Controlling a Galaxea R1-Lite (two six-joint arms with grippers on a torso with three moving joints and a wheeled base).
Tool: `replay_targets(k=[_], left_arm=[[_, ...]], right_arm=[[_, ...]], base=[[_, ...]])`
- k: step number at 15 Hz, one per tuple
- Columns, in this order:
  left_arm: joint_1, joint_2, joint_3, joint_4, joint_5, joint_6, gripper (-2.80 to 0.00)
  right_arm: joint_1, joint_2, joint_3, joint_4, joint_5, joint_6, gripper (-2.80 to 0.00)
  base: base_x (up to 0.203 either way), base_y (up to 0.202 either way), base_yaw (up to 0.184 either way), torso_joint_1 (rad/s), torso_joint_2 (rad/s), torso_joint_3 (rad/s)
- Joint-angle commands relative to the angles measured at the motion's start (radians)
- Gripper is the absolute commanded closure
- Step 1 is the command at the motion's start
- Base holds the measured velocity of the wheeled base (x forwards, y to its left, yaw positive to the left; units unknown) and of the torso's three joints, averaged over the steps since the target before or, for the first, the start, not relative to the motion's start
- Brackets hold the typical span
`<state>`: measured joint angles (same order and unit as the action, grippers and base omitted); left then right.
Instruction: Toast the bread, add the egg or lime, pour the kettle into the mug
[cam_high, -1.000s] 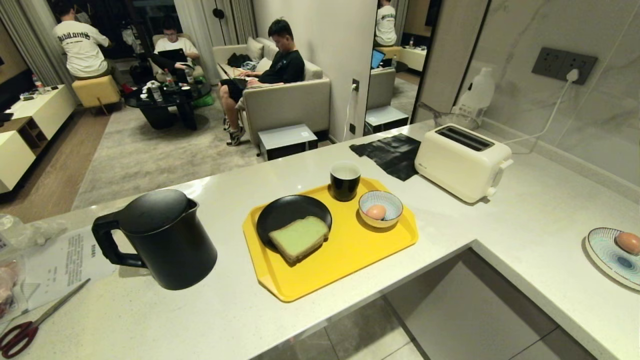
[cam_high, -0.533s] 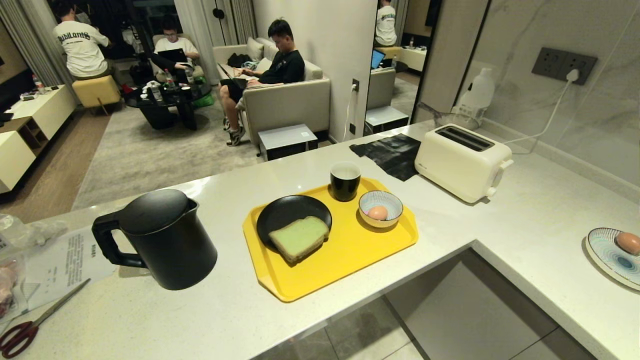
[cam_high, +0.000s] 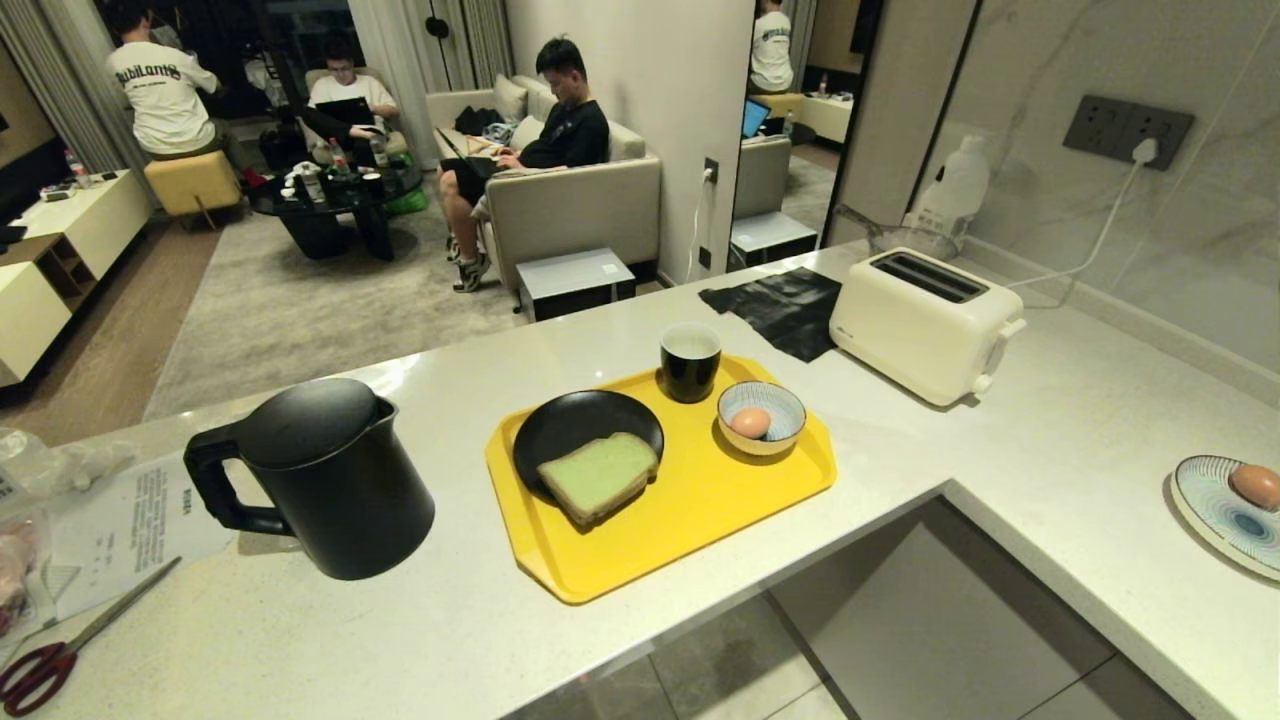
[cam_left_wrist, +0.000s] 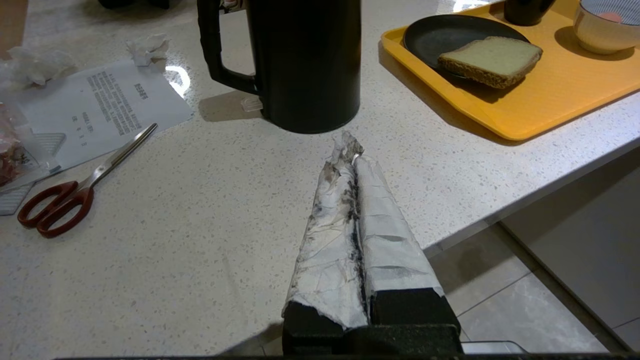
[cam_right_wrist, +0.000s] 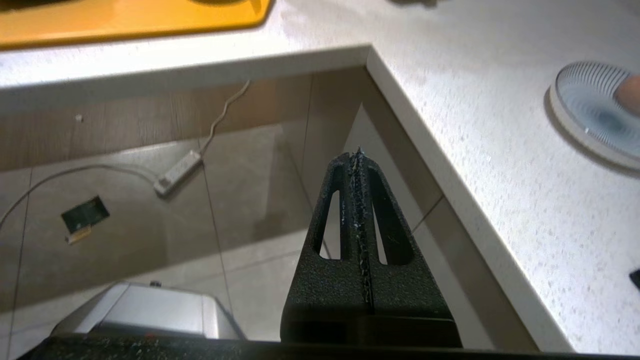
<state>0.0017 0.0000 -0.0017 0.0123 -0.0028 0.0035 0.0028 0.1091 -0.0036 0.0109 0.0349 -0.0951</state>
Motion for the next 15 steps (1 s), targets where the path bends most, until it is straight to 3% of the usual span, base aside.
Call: replay_targets(k=[1, 5, 7, 10, 15], left_arm=[[0.0, -0.003, 0.0, 0.0, 0.0, 0.0, 0.0], [0.0, -0.003, -0.001, 0.0, 0.0, 0.0, 0.0], [0.0, -0.003, 0.0, 0.0, 0.0, 0.0, 0.0], [0.0, -0.003, 0.0, 0.0, 0.0, 0.0, 0.0], [0.0, -0.003, 0.0, 0.0, 0.0, 0.0, 0.0]], right_arm=[[0.005, -0.107, 0.001, -0.004, 0.002, -0.011, 0.0], [0.005, -0.109, -0.011, 0.028, 0.005, -0.017, 0.0], [0.005, -0.108, -0.001, -0.017, 0.007, -0.029, 0.0], [0.005, -0.079, -0.043, 0.116, 0.007, -0.013, 0.0], [0.005, -0.109, -0.042, 0.113, 0.003, 0.006, 0.0]], base=[[0.0, 0.0, 0.0, 0.0, 0.0, 0.0], [0.0, 0.0, 0.0, 0.0, 0.0, 0.0], [0.0, 0.0, 0.0, 0.0, 0.0, 0.0], [0.0, 0.0, 0.0, 0.0, 0.0, 0.0], [0.0, 0.0, 0.0, 0.0, 0.0, 0.0]])
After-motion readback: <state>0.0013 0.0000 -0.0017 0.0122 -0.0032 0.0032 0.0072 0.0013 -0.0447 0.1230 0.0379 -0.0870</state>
